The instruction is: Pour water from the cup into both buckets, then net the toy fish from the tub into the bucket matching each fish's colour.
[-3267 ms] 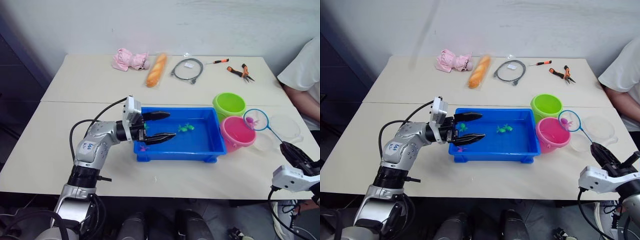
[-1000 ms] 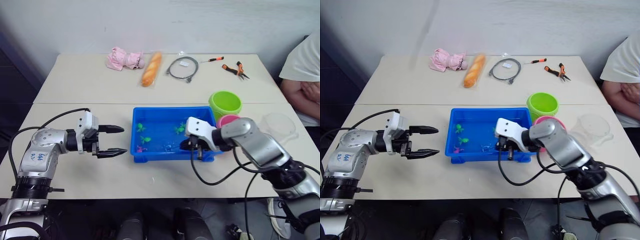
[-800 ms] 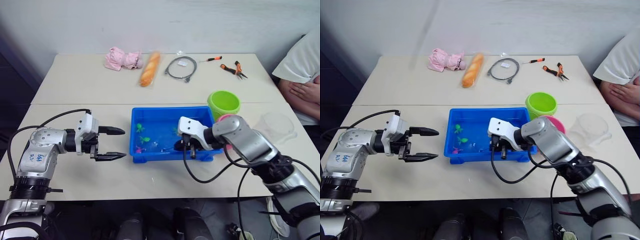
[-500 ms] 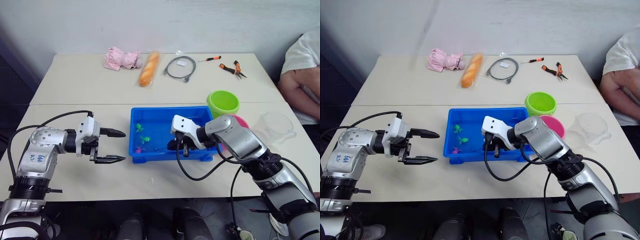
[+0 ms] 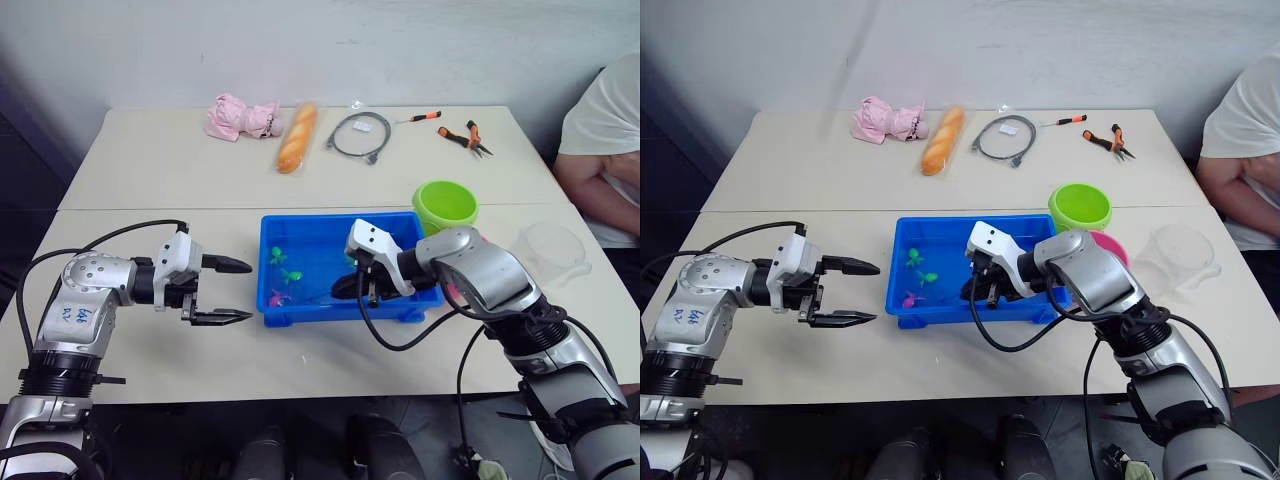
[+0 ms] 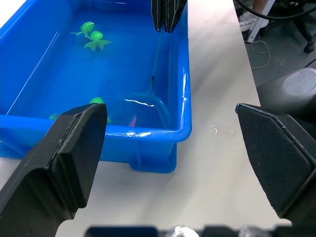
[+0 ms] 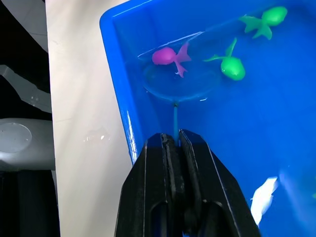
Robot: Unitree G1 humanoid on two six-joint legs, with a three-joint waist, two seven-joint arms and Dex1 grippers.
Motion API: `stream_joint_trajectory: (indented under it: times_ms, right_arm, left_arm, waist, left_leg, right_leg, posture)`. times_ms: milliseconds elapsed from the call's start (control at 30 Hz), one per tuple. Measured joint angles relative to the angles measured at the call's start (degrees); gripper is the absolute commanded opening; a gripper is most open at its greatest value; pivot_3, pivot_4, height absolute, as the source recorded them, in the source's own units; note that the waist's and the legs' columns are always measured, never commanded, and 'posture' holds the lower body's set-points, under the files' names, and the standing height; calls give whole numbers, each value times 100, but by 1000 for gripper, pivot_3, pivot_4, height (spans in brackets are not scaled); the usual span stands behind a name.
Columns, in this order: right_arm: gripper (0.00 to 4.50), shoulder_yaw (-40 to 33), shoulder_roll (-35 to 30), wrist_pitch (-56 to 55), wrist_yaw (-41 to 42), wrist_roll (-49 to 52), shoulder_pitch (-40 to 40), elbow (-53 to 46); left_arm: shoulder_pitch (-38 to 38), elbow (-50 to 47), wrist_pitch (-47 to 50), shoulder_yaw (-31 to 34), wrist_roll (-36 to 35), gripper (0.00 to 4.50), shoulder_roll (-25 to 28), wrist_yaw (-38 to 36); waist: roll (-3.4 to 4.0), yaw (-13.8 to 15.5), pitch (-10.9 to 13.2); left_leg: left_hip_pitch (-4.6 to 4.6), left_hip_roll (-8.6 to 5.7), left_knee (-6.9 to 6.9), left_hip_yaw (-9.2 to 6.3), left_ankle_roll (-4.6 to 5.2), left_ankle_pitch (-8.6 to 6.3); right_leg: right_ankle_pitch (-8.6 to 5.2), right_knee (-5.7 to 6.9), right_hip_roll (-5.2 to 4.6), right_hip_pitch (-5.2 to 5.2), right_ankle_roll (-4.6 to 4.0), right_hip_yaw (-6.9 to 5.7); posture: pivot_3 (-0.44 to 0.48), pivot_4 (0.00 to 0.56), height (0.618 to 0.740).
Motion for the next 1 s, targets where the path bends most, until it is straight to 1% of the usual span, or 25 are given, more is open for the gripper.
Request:
stream_joint_trajectory:
  times_ms: [200,733,1000]
  right_arm:
    - [0,-120,-8,-4,-1,48,5,0]
    - [0,-461,-362,-24,83,482,208,-260]
    - [0,-653,-419,-252,67,578,366,-345]
  left_arm:
    - [-176,133,-83,-29,12,4466,-39,1]
    - [-60,167,-102,-31,30,4466,-116,76]
    - [-5,166,-103,-35,40,4466,-119,95]
  waist:
    - [0,2,0]
    - [0,11,0]
    - [0,16,0]
  left_leg:
    - [0,0,0,2,0,0]
    - [-2,0,-4,0,0,-2]
    - [-2,0,-6,-1,0,-2]
  right_leg:
    - [0,0,0,0,0,0]
    - [0,-4,0,-1,0,0]
    - [0,-7,0,-1,0,0]
  posture:
    - [0,150,738]
    - [0,150,738]
    - [0,150,738]
